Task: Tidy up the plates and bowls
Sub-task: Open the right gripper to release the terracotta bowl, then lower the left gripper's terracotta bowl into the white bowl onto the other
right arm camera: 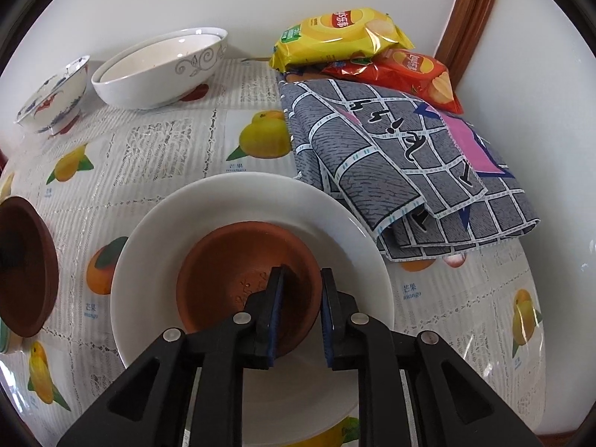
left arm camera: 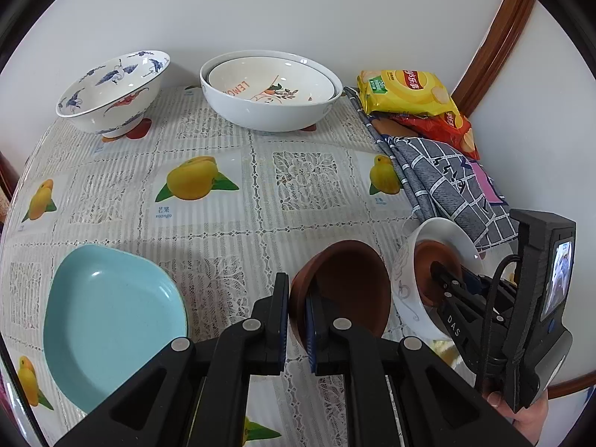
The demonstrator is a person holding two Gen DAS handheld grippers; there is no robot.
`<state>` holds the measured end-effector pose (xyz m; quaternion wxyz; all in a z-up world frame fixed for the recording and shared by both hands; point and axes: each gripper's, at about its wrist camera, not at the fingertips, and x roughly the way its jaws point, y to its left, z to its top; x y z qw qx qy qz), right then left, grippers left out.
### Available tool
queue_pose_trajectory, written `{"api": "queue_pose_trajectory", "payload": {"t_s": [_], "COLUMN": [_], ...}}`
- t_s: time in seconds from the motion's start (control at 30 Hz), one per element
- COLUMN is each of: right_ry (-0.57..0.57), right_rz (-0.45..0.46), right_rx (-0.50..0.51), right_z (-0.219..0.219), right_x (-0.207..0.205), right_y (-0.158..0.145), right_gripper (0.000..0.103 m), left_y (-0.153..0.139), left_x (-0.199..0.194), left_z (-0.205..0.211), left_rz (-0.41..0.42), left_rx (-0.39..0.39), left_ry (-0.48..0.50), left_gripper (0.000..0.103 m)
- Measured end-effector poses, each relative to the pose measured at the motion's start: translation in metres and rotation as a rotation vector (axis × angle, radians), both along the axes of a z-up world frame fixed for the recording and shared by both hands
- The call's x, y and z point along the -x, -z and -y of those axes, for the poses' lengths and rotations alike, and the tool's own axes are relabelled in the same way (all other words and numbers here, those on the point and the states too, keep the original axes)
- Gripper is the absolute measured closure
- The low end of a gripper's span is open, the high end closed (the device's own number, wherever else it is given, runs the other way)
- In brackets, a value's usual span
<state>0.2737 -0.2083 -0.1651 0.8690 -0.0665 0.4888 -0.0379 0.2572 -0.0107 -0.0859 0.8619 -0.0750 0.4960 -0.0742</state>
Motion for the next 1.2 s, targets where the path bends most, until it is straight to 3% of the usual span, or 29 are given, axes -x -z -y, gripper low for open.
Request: {"api": "queue_pose_trajectory", "payload": {"t_s": [0.23,0.43,0.63,0.93,1.2], "right_ry": [-0.010,-0.003,0.031,0.087,0.137], "right_rz": [0.015,0.066,0.123,0.205,0.233], "right_rx": [-0.028,-0.050,-0.145,-0.149,-0.171], "right_z": [0.002,0.009,0.038,0.082,0.124], "right_x": [0.006,0.021,0.048,0.094,0.130], "right_y": [-0.005,-0.024,-0.051,-0.080,-0.082], "right_gripper": [0.078,0.078,0.078,0.077,0.073], "left_y": [-0.001,-0.011,-0.021,-0.032,-0.037], "left_x": [0.003,0.011,0.021,0.035,0.035], "left_z": [-0.001,0.004,0.018,0.053,0.077], "left_rz": [0.003,0.025,0.041,0.061,0.079], "left_rx": [-0.003,-0.003,0.000,0.002,-0.003], "left_ry": [-0.004,0.002,0.018,0.068,0.082], "left_gripper": [0.095,0.095,0.095,0.095,0.095]}}
